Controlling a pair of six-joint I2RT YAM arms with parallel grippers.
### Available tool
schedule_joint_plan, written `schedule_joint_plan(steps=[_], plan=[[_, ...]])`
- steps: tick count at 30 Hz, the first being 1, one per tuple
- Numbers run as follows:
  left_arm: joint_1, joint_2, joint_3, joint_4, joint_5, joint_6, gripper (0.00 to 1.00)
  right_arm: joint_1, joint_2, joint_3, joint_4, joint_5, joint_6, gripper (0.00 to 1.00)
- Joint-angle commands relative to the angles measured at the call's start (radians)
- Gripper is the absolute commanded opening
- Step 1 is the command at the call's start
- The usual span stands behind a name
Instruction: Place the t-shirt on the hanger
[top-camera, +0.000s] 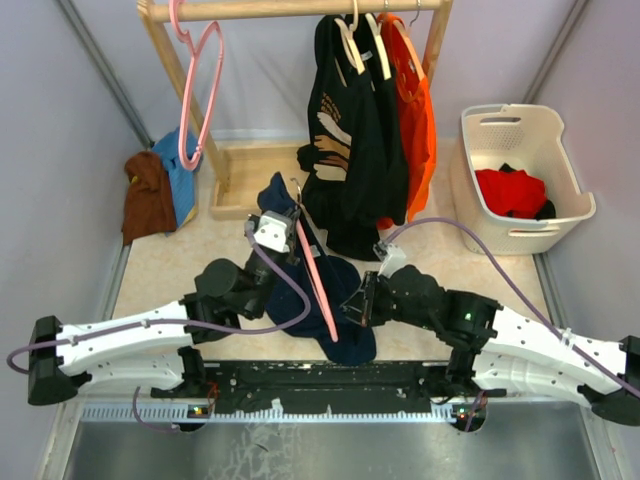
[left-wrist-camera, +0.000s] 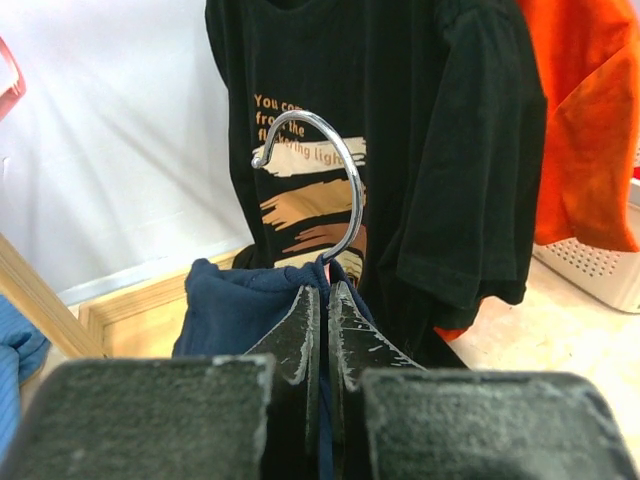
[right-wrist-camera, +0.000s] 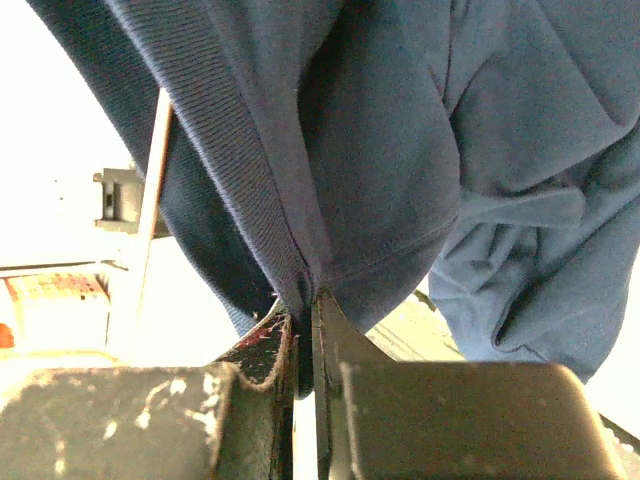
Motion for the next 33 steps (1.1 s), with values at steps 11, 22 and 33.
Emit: schedule_joint_plan(steps=[11,22,33], plan=[[0.129,0.153,-0.092,0.374,-0.010,-0.022,0.00,0.141,-0.030,0.007,-0.093,0.101,0.112,0.00],[0.208,0.228,-0.114,0.423,0.030,-0.057,0.00,0.156,-0.047,0.019,-0.154,0.116,0.137,0.00],[0.237,0.186,-0.154,0.373,0.041,-0.081,0.00,0.157,-0.047,0.121,-0.317,0.173,0.129,0.00]])
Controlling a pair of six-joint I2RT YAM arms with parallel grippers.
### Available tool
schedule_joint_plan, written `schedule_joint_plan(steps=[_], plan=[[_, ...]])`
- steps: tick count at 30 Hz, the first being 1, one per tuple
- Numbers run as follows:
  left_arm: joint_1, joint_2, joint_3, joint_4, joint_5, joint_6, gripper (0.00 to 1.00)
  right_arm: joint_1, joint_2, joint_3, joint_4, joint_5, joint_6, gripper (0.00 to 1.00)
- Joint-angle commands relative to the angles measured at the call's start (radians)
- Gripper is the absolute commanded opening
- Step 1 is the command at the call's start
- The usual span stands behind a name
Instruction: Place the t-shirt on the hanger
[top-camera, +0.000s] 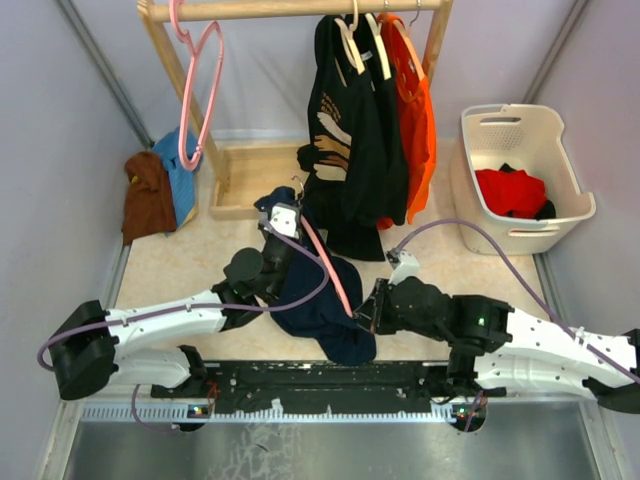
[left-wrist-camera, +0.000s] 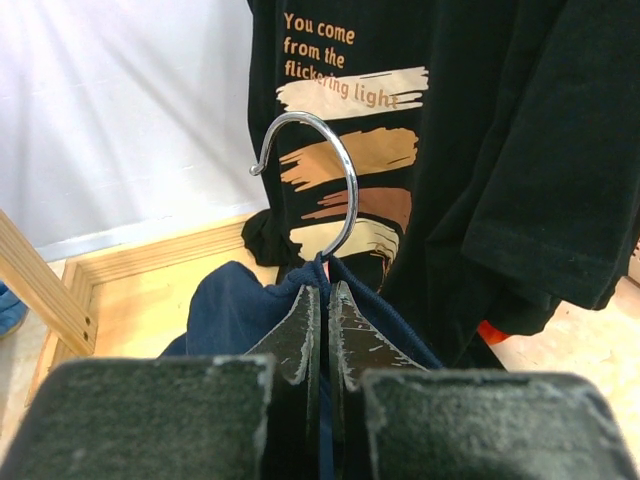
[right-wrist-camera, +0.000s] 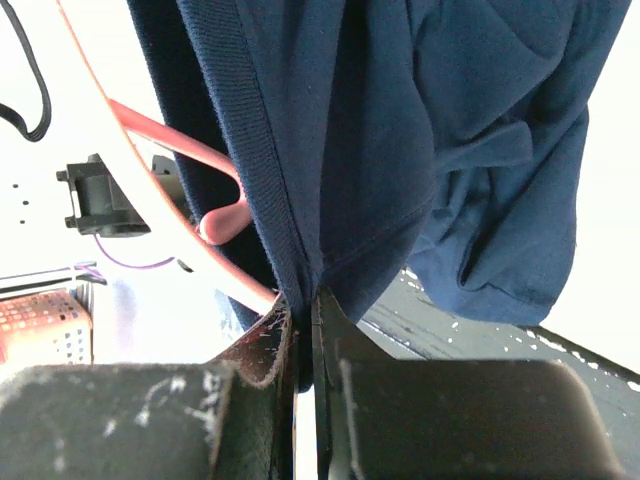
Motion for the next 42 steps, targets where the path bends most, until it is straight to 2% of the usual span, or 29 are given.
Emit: schedule_joint_plan(steps=[1,12,24,29,37,42], plan=[[0.037,-0.041,-0.002,0.050,-0.030,0.017,0.00,0.025,0.000,0.089,-0.113,0.005,-0.007,0.00],[0.041,-0.016,0.018,0.033,-0.022,0.017,0.00,0.027,0.076,0.252,-0.127,0.028,-0.062,0.00],[0.041,-0.037,0.144,-0.016,0.000,0.133,0.00,0.027,0.271,0.650,-0.240,0.135,-0.220,0.00],[0.041,-0.036,0.283,-0.090,0.024,0.190,0.00,0.025,0.376,0.861,-0.319,0.214,-0.296,0.00],[0.040,0.012,0.621,-0.340,0.051,0.225,0.00,-0.075,0.548,1.186,-0.409,0.253,-0.489,0.00],[0.033,0.043,0.784,-0.513,0.020,0.242,0.00,-0.119,0.675,1.411,-0.462,0.282,-0.604,0.00]])
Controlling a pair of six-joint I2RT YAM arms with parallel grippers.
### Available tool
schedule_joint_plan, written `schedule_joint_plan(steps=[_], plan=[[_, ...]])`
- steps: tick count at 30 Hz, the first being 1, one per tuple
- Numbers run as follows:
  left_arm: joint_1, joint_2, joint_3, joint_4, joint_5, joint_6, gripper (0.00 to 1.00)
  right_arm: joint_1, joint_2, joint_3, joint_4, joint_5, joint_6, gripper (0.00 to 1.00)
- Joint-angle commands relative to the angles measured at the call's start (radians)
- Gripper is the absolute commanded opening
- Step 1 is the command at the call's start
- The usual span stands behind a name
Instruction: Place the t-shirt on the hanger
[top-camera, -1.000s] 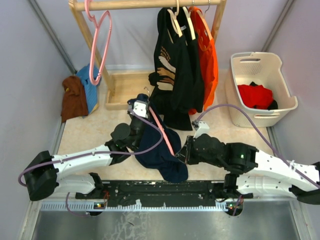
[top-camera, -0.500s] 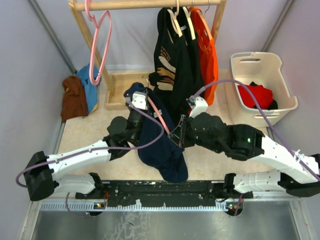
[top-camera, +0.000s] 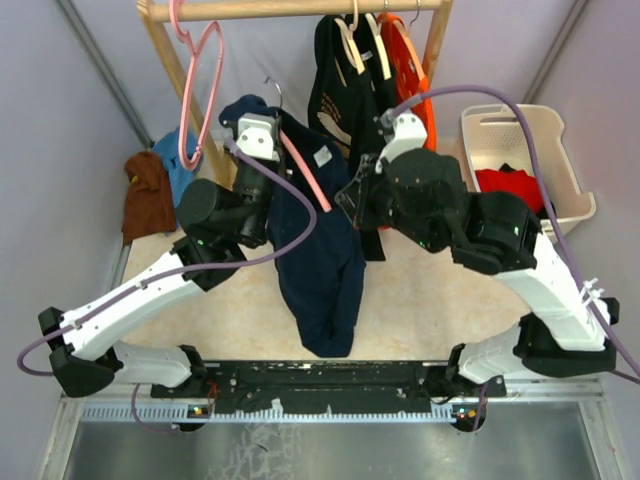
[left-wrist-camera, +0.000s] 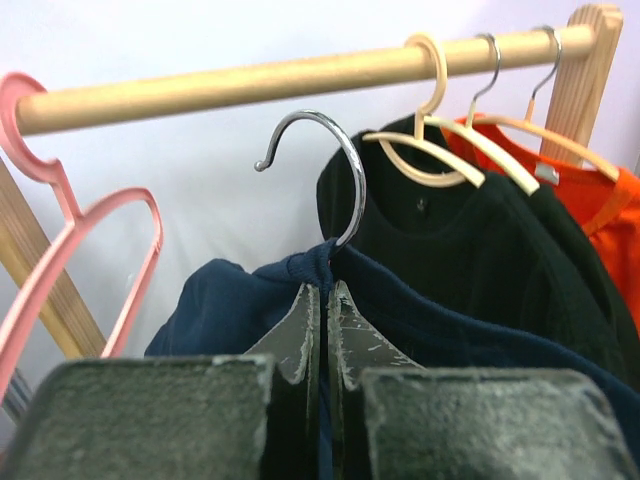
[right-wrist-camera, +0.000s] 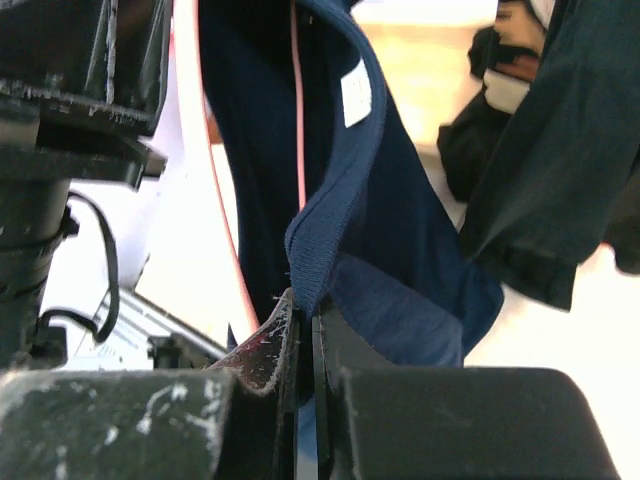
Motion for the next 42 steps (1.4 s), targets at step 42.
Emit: schedule_joint_plan(steps=[42], plan=[[-0.012,-0.027,-0.127,-0.025,-0.285,-0.026,0.00,0.059,0.203,0.168,0.033,-0.051,-0.054,0.00]])
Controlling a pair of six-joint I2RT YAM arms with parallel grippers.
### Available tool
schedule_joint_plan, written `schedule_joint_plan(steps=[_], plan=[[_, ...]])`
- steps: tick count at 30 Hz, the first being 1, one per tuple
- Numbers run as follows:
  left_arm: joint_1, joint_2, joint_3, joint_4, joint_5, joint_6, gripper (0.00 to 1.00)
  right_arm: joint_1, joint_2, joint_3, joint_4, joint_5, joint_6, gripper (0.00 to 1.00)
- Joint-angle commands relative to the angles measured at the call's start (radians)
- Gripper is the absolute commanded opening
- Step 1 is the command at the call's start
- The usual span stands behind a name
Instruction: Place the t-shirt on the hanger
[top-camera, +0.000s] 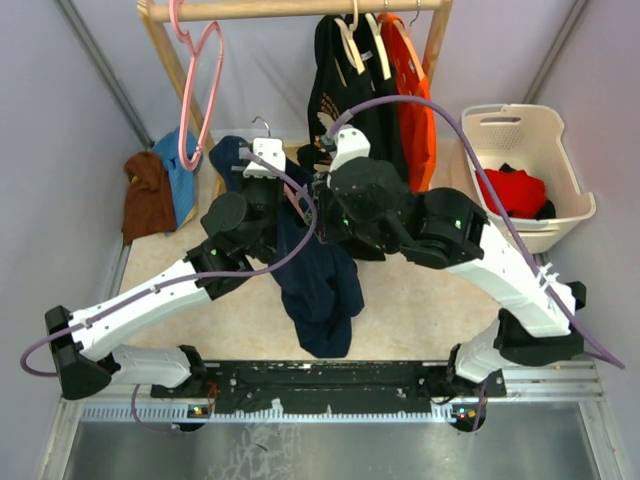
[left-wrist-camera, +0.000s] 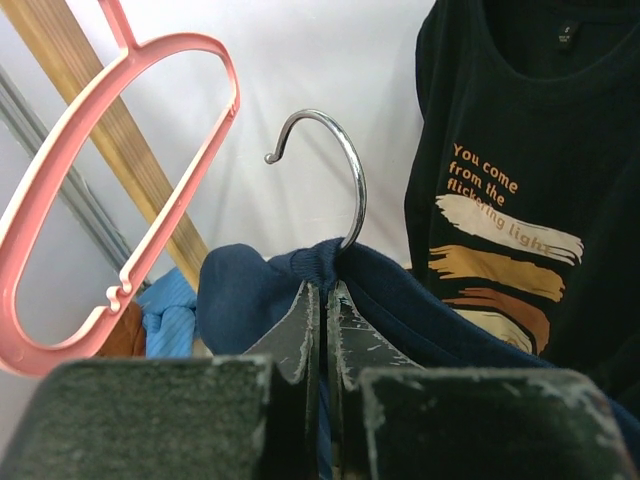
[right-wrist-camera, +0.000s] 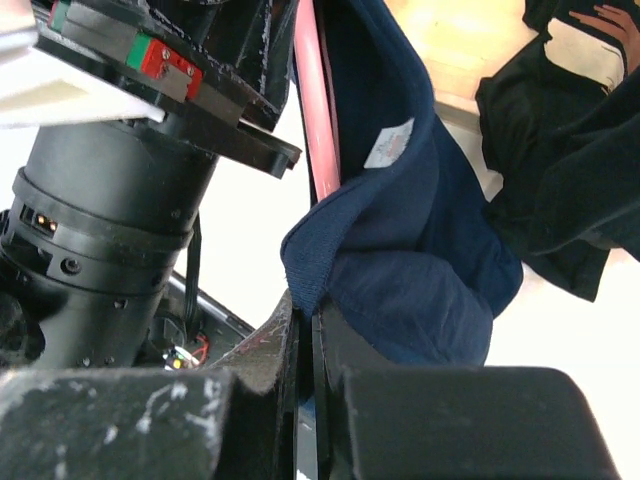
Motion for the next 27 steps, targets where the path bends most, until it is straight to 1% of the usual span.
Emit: schedule_joint_plan(steps=[1,4,5,8,12,13,17,19,21,24,26,27], plan=[[-0.003,-0.018,-0.005,0.058,-0.009,-0.036,0.00,0.012,0.074,0.097,0.071,0.009,0.000,0.00],[-0.003,-0.042,-0.016,0.047,-0.009,-0.071,0.00,0.014,0.136,0.138,0.060,-0.003,-0.001,0.03],[-0.003,-0.049,-0.016,0.036,-0.009,-0.084,0.00,0.018,0.152,0.152,0.054,-0.005,-0.004,0.07],[-0.003,-0.069,-0.026,0.002,-0.004,-0.122,0.00,0.036,0.169,0.170,0.042,-0.003,-0.015,0.22],[-0.003,-0.102,-0.056,-0.013,-0.005,-0.149,0.00,0.055,0.144,0.143,0.046,-0.031,-0.034,0.38],[-0.003,-0.106,-0.060,-0.018,-0.006,-0.153,0.00,0.066,0.130,0.129,0.057,-0.044,-0.044,0.40],[-0.001,-0.125,-0.084,-0.015,-0.009,-0.161,0.00,0.108,0.078,0.053,0.118,-0.097,-0.077,0.42],[-0.001,-0.135,-0.095,-0.014,-0.008,-0.167,0.00,0.121,0.043,0.000,0.162,-0.147,-0.095,0.42],[-0.001,-0.142,-0.101,-0.017,-0.011,-0.167,0.00,0.128,0.004,-0.069,0.223,-0.197,-0.101,0.38],[-0.001,-0.155,-0.109,-0.020,-0.013,-0.171,0.00,0.130,-0.052,-0.151,0.294,-0.280,-0.101,0.37],[-0.001,-0.165,-0.114,-0.020,-0.011,-0.176,0.00,0.130,-0.077,-0.193,0.330,-0.331,-0.101,0.40],[-0.001,-0.170,-0.115,-0.022,-0.010,-0.179,0.00,0.130,-0.086,-0.208,0.335,-0.343,-0.097,0.44]])
